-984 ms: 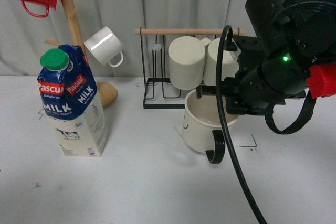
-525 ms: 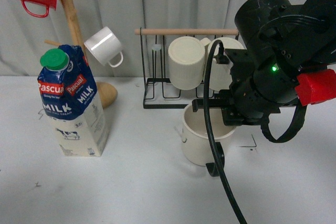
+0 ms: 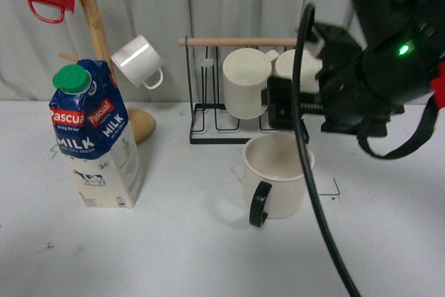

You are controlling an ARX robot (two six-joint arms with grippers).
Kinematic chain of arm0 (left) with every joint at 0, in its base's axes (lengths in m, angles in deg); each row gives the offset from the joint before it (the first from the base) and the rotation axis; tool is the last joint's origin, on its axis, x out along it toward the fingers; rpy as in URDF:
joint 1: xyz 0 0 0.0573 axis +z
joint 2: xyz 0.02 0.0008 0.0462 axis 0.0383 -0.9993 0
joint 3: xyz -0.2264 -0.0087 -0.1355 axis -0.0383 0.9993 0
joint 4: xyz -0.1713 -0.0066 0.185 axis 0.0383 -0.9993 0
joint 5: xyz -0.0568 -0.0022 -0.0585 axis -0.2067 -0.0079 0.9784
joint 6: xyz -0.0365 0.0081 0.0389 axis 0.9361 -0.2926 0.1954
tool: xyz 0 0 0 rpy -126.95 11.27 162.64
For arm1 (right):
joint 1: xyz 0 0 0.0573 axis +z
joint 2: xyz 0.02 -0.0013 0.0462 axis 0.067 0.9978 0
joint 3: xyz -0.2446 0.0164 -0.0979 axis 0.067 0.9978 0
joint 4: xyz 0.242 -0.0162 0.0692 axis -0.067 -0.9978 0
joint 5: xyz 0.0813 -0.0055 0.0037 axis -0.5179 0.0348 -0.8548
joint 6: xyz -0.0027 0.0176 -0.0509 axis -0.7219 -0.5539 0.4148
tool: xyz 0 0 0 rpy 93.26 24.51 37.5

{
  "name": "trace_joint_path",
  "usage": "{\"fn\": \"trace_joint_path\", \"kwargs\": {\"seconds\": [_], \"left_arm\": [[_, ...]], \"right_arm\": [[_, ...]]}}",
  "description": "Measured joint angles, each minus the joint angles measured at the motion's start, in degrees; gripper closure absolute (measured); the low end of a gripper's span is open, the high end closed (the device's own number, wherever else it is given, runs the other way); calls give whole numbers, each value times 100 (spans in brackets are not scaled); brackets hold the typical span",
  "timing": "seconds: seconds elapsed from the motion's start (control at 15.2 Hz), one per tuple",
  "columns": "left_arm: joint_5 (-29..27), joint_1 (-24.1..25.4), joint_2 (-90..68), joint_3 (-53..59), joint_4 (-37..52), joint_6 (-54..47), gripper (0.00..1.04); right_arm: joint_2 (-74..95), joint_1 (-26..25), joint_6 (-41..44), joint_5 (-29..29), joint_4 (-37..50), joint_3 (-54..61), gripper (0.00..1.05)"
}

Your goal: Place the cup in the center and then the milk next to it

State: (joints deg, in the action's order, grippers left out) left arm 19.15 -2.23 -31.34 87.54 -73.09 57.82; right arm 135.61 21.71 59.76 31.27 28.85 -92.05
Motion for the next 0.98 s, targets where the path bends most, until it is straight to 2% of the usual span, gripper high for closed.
{"fn": "trace_joint_path", "kwargs": {"seconds": [0.07, 0.13, 0.2, 0.26, 0.33, 0.39, 0.46, 0.72, 0.98], "left_arm": [[0, 0, 0, 0, 0, 0, 7], [0, 0, 0, 0, 0, 0, 7], [0, 0, 0, 0, 0, 0, 7], [2, 0, 0, 0, 0, 0, 7], [-4, 0, 0, 0, 2, 0, 7], [-4, 0, 0, 0, 0, 0, 7], [-2, 0, 0, 0, 0, 0, 7], [-7, 0, 0, 0, 0, 0, 7], [-2, 0, 0, 0, 0, 0, 7]], "right_arm": [[-455, -42, -55, -181, 247, 225, 6], [-940, -70, -101, -391, 584, 514, 6], [-1521, -90, -74, -490, 1327, 1021, 8], [-2070, -42, 308, 568, 2830, 1827, 19], [-2765, -107, 721, 1370, 3823, 2699, 29], [-3473, -337, 1019, 1867, 4642, 3512, 42], [-3886, -544, 1128, 1895, 5056, 3982, 53], [-4739, -909, 1309, 1427, 5217, 5469, 102], [-5700, -1226, 1329, 1128, 5038, 6249, 103]]}}
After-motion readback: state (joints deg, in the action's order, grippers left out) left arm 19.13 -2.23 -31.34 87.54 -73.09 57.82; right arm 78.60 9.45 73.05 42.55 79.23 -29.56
